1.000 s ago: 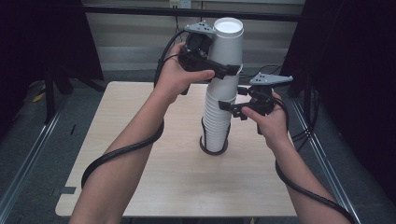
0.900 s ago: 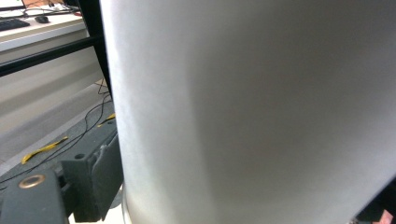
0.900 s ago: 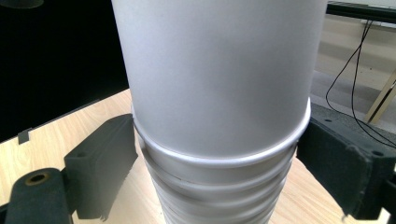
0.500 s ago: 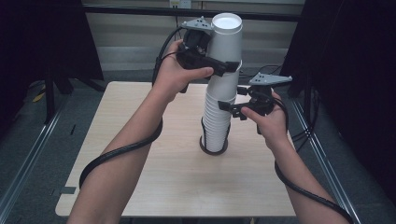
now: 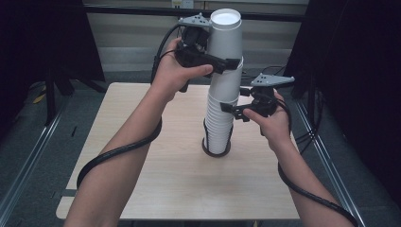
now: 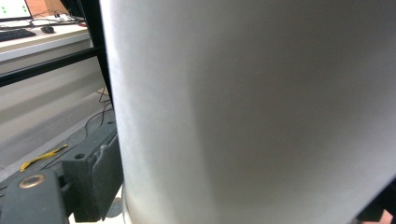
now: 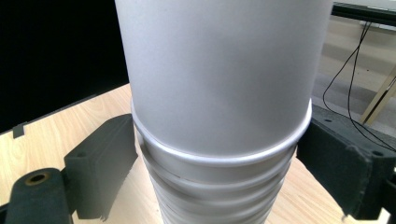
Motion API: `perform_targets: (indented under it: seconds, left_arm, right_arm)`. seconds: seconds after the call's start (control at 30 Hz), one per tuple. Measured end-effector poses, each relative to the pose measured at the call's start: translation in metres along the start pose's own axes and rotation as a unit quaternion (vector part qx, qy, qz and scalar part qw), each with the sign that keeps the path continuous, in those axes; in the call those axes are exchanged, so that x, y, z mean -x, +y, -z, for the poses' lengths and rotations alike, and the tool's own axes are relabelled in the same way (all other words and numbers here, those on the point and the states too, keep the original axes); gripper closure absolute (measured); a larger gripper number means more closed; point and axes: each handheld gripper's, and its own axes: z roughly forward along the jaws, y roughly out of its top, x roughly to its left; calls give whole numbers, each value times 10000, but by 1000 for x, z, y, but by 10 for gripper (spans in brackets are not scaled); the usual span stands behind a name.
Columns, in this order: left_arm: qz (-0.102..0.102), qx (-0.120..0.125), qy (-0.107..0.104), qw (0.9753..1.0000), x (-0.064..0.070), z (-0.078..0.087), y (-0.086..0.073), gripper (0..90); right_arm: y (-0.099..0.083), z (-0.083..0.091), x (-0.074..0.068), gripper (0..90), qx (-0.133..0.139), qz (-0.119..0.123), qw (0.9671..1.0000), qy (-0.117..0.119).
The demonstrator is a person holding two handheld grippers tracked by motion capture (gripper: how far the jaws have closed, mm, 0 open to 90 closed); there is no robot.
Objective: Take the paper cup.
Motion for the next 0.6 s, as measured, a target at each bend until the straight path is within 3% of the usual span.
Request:
perform_targets:
  seconds: [0.6]
  left_arm:
    - [6,58,43,10000,-4,17,0,110]
  right_arm:
    - [-2,0,1,116,41,17,10000,1]
